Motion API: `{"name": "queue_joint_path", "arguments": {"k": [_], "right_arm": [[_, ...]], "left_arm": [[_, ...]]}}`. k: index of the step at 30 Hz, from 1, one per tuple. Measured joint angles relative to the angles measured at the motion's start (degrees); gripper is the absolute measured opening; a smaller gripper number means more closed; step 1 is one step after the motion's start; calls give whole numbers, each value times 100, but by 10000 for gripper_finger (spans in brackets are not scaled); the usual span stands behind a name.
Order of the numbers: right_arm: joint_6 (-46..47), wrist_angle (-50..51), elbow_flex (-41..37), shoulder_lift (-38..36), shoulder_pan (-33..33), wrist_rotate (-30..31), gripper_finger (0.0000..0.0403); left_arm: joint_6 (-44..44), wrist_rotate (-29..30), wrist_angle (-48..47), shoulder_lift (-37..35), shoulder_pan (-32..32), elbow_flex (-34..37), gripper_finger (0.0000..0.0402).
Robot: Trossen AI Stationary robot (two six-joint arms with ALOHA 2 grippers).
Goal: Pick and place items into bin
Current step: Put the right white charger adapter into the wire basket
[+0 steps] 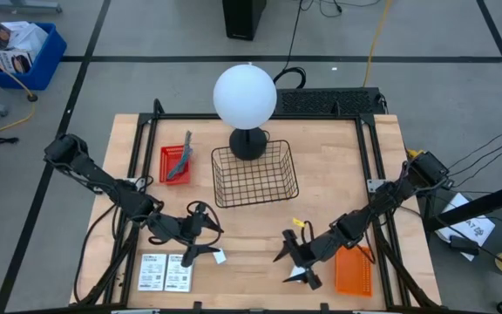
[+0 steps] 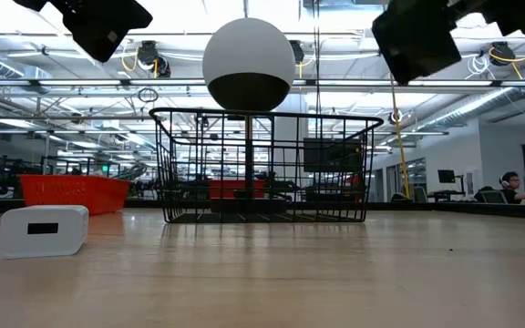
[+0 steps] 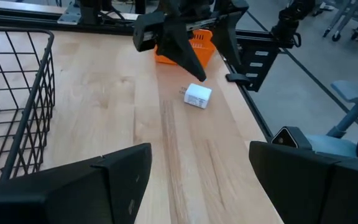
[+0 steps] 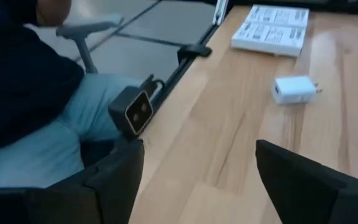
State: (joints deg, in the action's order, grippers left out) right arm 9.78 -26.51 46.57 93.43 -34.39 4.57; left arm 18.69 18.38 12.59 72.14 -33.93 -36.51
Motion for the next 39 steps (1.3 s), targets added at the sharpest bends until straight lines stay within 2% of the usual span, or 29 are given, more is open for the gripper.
{"name": "queue_joint_path", "arguments": {"k": [5,7,14,19,27,39], "right_arm": [[-6,-130,6,-2,28,-163,293],[-53,187,7,-2,-9,-173,294],[-1121,743,4,0,-115,-179,290],[-1351,1352,4,4,-135,-178,286],[-1373,1555,4,18,-269,-184,286],[-1988,1534,-24,304,-500,-169,286]], "left_arm": [[1,1,-3,-2,0,0,273],[1,1,-4,-2,0,0,274],[6,3,-25,-2,0,0,274],[-6,8,-27,-2,0,0,274],[-32,14,-33,-2,0,0,274],[-18,16,-43,-2,0,0,274]]}}
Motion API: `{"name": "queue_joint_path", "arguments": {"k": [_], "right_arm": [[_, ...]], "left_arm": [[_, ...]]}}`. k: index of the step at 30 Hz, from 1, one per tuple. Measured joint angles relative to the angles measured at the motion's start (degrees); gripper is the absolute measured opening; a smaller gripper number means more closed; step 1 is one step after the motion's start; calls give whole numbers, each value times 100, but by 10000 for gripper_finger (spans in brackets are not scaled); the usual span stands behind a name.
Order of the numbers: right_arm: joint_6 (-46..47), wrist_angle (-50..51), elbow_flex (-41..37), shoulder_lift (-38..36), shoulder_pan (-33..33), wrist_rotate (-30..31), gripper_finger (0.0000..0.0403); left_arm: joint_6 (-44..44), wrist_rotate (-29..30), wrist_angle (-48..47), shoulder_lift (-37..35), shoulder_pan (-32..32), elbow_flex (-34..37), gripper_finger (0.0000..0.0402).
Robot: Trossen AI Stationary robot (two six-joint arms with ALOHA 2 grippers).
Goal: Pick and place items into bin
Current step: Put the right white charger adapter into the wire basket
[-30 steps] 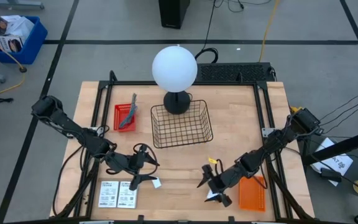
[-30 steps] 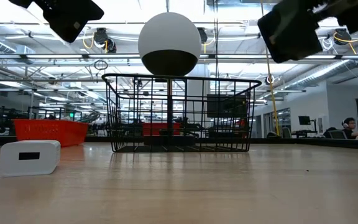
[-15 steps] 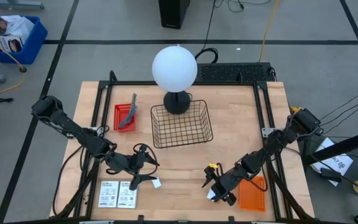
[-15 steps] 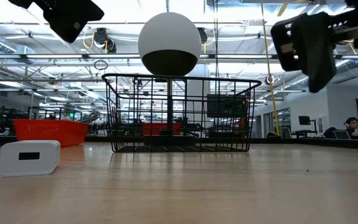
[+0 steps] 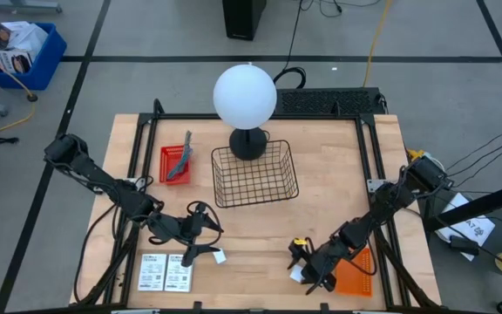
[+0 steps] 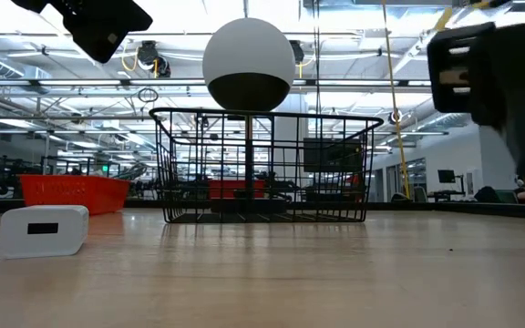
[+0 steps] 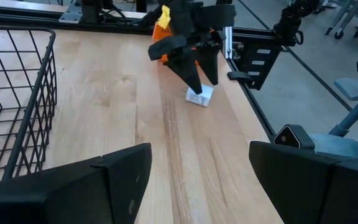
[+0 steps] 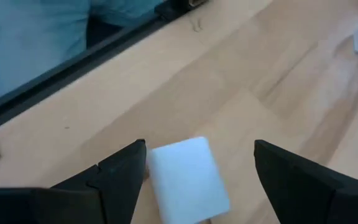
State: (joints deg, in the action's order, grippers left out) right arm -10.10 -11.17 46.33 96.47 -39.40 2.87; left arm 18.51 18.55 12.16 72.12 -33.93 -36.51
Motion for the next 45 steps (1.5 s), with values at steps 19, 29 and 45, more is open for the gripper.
{"name": "queue_joint_path", "arguments": {"k": [19,29,45], "right_arm": [[-117,-596,-454,85,37,26,283],[-117,-1114,-453,496,42,-142,243],[119,-1601,-453,496,98,365,178]], "left_arm": [[-7,2,5,0,0,0,274],[-40,3,5,0,0,0,274],[-33,4,7,0,0,0,273]]}}
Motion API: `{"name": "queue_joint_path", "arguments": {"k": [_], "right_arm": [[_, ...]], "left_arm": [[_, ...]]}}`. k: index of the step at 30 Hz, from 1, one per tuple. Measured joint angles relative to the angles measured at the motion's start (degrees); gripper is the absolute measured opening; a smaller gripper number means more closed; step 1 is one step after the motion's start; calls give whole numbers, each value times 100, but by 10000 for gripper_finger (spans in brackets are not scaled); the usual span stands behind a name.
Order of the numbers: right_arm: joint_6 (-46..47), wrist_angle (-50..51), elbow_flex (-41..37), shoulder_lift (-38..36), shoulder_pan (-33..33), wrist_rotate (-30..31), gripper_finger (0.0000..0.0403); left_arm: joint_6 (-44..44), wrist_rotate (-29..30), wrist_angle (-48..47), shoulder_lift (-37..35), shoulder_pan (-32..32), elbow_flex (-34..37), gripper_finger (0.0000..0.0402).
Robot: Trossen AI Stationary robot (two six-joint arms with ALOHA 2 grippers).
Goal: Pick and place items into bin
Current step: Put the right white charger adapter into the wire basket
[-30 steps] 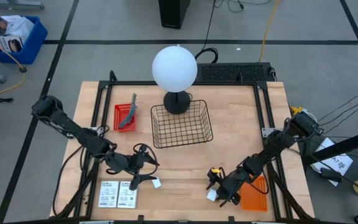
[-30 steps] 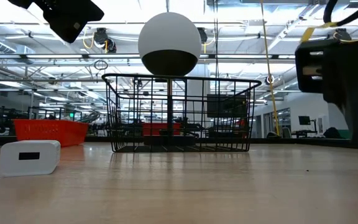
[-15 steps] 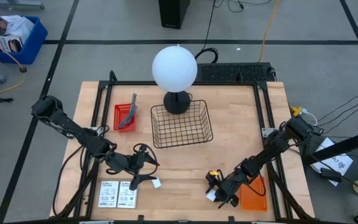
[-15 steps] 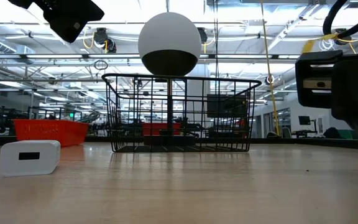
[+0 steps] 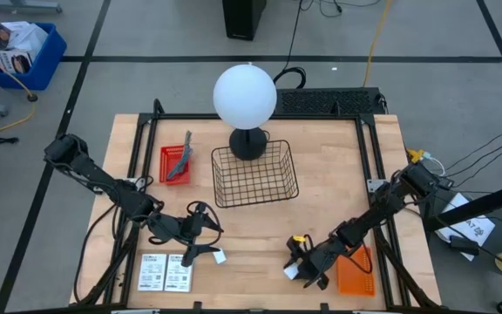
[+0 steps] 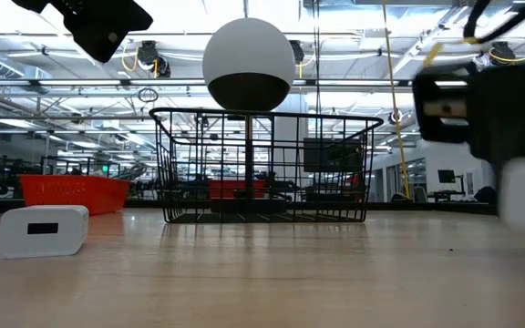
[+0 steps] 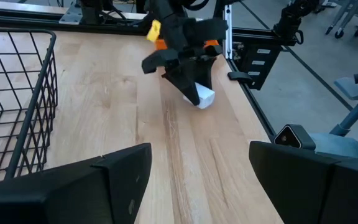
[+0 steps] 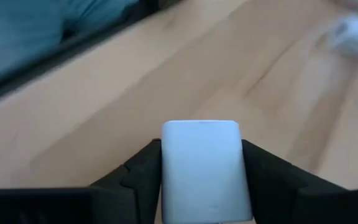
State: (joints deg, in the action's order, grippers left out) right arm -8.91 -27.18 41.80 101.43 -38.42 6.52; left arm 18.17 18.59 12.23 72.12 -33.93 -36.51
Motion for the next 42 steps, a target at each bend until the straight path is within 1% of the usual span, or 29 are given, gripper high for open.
{"name": "queue_joint_path", "arguments": {"k": [3,7,12,16,17,23,26,28,31,37,38,42], "right_arm": [[-85,-484,0,0,29,298,182],[-263,-1078,0,0,81,816,175],[-505,-1879,0,-17,283,1423,177],[-773,-2200,0,-207,499,1830,185],[-817,-2205,0,-296,572,1910,185],[-1005,-2200,185,-882,1193,1894,176],[-1018,-1715,394,-1184,1569,1812,177],[-873,-1210,662,-1318,1860,1591,180],[-558,-258,1186,-1409,2268,1321,179],[-389,2052,2431,-1342,3005,896,177],[-285,2370,2582,-1346,3150,737,178],[71,3062,2949,-1348,3723,19,178]], "left_arm": [[4,0,0,0,0,0,274],[4,0,4,0,0,0,274],[4,40,6,0,0,0,273],[2,103,2,0,0,0,273],[2,103,2,0,0,0,274],[31,103,-4,0,0,0,274],[29,103,-10,0,0,0,274],[28,103,-12,0,0,0,274],[39,103,15,-2,0,0,274],[-108,105,-12,-2,7,0,274],[-115,105,-7,-2,7,0,274],[-116,103,-21,-2,7,0,274]]}}
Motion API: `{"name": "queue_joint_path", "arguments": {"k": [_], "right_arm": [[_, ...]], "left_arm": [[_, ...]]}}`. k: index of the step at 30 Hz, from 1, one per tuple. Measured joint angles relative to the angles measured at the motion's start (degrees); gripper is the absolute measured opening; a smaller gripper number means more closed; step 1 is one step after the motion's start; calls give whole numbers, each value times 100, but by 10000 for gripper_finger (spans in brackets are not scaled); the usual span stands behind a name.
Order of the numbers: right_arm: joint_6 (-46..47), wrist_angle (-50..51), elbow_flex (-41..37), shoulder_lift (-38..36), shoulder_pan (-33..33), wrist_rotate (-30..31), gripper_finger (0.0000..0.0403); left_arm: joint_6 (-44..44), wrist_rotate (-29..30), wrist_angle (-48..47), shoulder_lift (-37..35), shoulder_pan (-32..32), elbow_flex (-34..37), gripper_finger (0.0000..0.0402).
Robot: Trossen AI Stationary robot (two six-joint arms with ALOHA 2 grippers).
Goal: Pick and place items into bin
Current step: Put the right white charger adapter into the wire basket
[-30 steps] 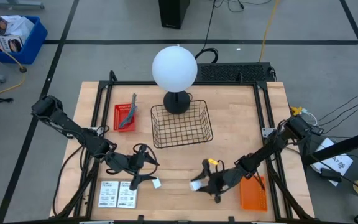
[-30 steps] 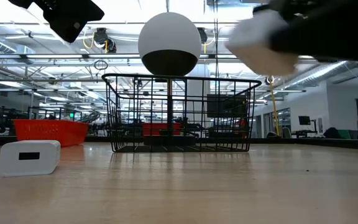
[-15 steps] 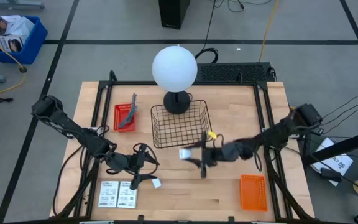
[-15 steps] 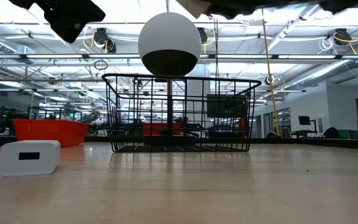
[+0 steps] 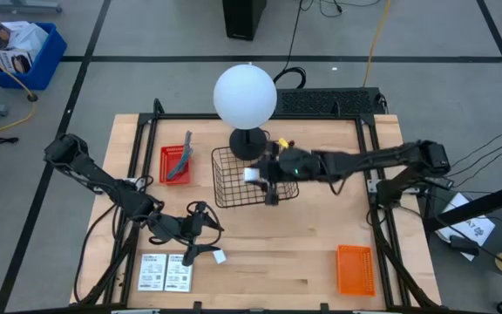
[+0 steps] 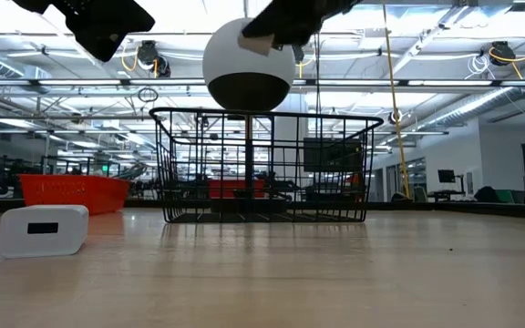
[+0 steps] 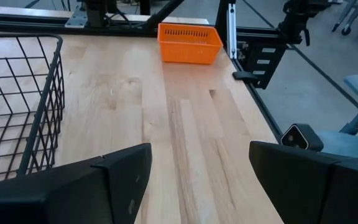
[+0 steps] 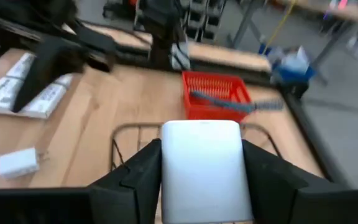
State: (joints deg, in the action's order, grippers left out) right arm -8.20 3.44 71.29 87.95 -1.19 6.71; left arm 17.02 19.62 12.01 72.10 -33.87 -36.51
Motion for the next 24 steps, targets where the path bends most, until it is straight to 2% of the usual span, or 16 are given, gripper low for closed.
{"name": "queue_joint_path", "arguments": {"k": [3,5,13,24], "right_arm": [[283,366,141,8,367,-545,176],[367,411,153,91,541,-703,176],[453,1104,162,665,788,-718,176],[599,2833,1394,1720,1072,-856,177]], "left_arm": [[-28,0,-27,0,3,0,274],[-40,0,-24,0,2,0,273],[-74,0,32,0,58,0,274],[-37,-4,23,0,101,0,273]]}}
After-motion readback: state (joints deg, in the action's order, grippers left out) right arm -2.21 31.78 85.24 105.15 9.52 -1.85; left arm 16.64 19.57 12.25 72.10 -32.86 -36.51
